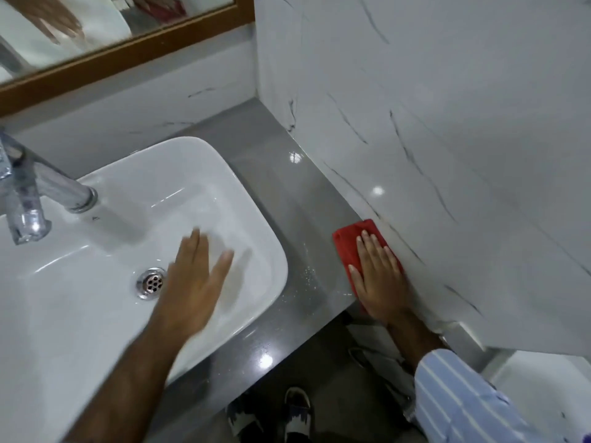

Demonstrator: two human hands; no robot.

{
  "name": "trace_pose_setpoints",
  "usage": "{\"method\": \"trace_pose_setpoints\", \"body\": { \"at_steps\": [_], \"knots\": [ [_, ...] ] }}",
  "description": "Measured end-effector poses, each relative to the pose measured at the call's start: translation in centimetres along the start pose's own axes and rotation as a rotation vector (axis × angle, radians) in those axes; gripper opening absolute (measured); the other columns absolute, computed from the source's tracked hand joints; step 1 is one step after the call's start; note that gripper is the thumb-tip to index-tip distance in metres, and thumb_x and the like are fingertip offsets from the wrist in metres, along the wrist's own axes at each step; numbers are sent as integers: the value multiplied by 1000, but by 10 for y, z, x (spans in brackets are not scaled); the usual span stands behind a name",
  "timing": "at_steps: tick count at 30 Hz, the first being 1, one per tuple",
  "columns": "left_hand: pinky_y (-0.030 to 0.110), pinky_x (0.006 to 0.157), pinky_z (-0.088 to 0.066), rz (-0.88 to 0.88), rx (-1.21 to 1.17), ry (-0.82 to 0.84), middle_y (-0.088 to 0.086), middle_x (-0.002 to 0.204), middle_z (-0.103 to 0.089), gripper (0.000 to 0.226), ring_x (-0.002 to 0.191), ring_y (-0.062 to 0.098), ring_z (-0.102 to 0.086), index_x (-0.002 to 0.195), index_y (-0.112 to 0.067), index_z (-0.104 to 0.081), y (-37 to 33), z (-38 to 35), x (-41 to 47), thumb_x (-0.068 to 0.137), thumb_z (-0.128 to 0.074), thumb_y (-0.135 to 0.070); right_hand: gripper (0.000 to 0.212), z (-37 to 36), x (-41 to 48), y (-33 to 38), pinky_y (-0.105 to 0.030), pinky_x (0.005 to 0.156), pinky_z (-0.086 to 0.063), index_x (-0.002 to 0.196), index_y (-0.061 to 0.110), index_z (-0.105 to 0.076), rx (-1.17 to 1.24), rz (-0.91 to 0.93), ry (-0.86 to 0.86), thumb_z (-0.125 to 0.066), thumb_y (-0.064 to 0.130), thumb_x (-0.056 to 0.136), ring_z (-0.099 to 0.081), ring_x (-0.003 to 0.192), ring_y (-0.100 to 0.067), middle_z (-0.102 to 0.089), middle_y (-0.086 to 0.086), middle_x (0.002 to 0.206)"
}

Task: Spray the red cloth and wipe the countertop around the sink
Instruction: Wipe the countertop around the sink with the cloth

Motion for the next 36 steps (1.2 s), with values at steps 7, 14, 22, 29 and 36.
{"method": "trace_pose_setpoints", "body": {
  "at_steps": [7,14,22,29,36],
  "knots": [
    [27,127,-2,237,-36,-58,-4,175,-10,89,157,3,-3,165,-14,-20,113,19,-98,94,-28,-67,69,-3,37,48,-53,127,-26,163,5,-24,-47,91,50,-19,46,106,-26,158,-32,-28,-15,170],
    [24,124,-11,173,-19,-108,-13,165,-34,65,152,-2,-20,155,-29,-44,136,55,-122,99,-36,-62,67,-18,20,101,-45,131,-13,166,14,-12,-1,309,107,-24,47,110,-11,162,-23,-14,-4,175],
    [41,119,-36,105,87,-111,-14,148,-58,58,145,15,-46,130,-51,-61,169,91,-160,95,-23,-77,62,-5,63,106,-46,131,-13,166,17,-15,-39,474,148,-22,43,110,-10,162,-21,-15,-4,175],
    [40,111,-38,-20,280,-57,-16,156,-46,76,148,13,-41,150,-30,-53,164,82,-158,96,-23,-73,62,-11,23,121,-46,132,-6,167,16,-8,10,470,141,-21,44,112,3,162,-19,-4,-3,176],
    [35,110,-38,-19,295,-80,-12,156,-49,85,148,9,-39,150,-29,-53,162,83,-157,92,-20,-81,64,-11,-5,110,-47,131,-10,166,21,-10,-15,560,195,-29,47,111,-2,162,-17,-7,1,174]
  ]
}}
Point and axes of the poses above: each hand's wrist, its own x-axis towards the middle knuckle, its own z-axis out of the back of the hand, y = z × x, the point moved 10 cm from there along x, towards the middle knuckle
